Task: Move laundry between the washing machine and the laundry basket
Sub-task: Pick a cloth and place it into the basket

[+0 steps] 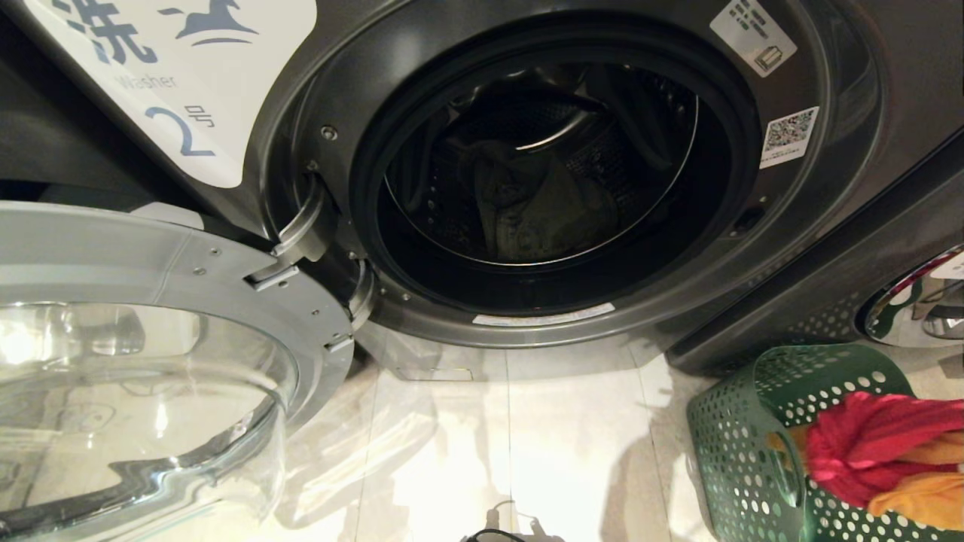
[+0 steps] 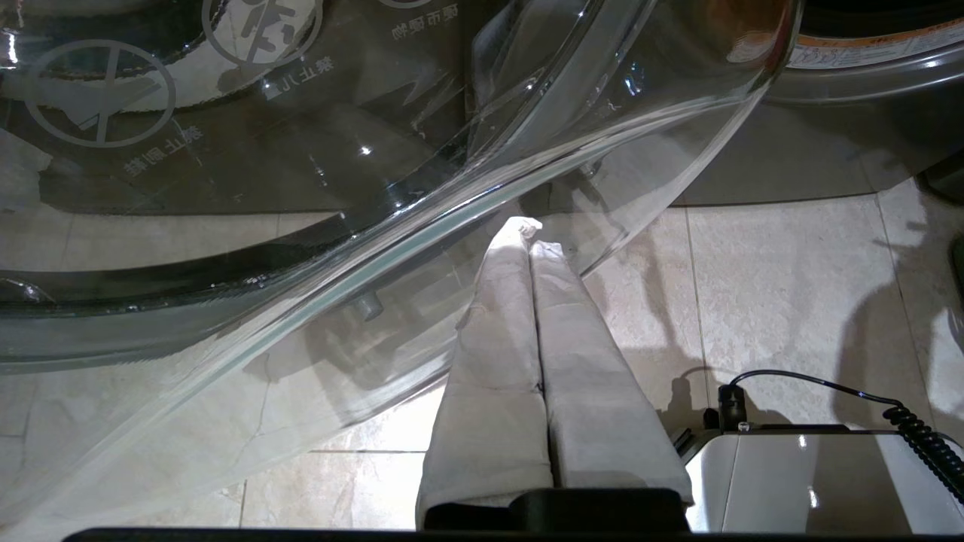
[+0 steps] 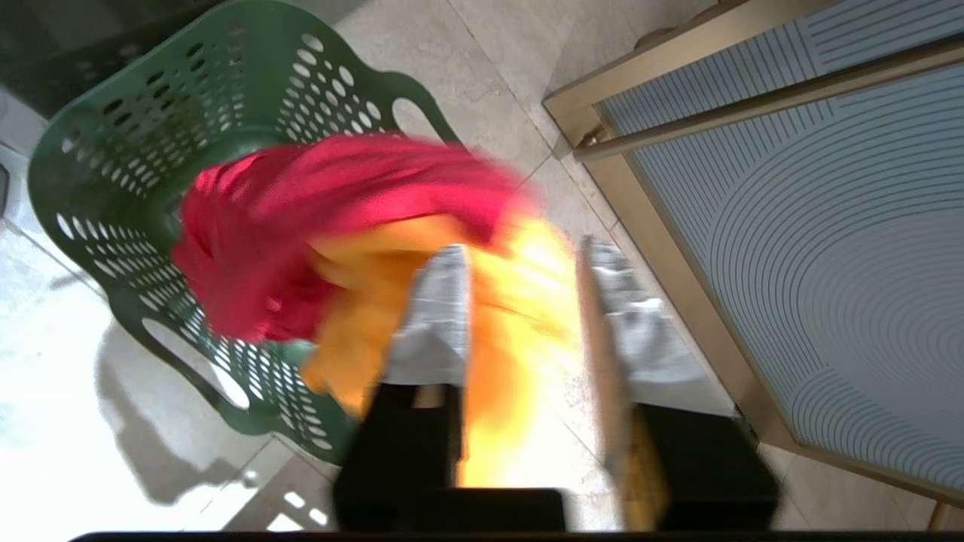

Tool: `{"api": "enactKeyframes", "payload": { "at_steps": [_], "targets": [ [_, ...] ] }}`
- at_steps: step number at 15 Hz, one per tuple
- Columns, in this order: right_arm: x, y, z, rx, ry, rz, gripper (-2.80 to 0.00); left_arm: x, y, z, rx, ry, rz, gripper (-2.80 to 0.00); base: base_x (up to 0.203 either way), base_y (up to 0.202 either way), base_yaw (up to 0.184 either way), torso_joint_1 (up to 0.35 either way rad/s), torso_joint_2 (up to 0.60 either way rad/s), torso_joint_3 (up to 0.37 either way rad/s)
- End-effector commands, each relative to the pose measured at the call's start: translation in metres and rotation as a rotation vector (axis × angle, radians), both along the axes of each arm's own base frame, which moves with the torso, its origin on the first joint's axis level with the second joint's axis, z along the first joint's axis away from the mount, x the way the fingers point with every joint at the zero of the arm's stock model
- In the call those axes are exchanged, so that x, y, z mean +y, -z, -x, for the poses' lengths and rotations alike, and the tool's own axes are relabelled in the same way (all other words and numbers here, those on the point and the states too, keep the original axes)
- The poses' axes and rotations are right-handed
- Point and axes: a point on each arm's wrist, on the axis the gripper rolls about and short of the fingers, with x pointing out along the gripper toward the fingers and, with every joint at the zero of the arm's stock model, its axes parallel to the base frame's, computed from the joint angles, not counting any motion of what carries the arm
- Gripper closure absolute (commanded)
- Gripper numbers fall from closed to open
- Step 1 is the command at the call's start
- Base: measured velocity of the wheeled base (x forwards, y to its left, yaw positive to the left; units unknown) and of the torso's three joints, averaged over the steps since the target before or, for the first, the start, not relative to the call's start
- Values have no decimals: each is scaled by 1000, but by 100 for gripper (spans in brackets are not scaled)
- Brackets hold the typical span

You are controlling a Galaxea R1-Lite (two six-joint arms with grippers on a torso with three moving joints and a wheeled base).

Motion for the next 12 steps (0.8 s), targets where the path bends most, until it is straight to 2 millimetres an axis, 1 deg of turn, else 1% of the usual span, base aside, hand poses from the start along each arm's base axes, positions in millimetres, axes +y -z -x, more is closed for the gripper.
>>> {"api": "enactKeyframes", "payload": {
  "at_steps": [1,4,6,7,9,10,12],
  "targets": [
    [-2,3,-3,19,1,-10,-280,0,0,0,0,0,0,0,0,0,0,0,0,0],
    [-3,3,-5,23,0,-12,-280,0,0,0,1,0,0,0,0,0,0,0,0,0],
    [0,0,-3,3,-33,-15,-280,0,0,0,1,0,0,0,0,0,0,0,0,0],
    [4,-2,0,-20,-86,-18,-280,0,0,0,0,0,0,0,0,0,0,0,0,0],
    [18,-4,7,-37,-258,-3,-280,0,0,0,1,0,0,0,0,0,0,0,0,0],
    [25,-1,9,-27,-330,9,0,0,0,0,1,0,0,0,0,0,0,0,0,0],
    [42,2,12,-28,-491,27,0,0,0,0,0,0,0,0,0,0,0,0,0,0]
  ]
}}
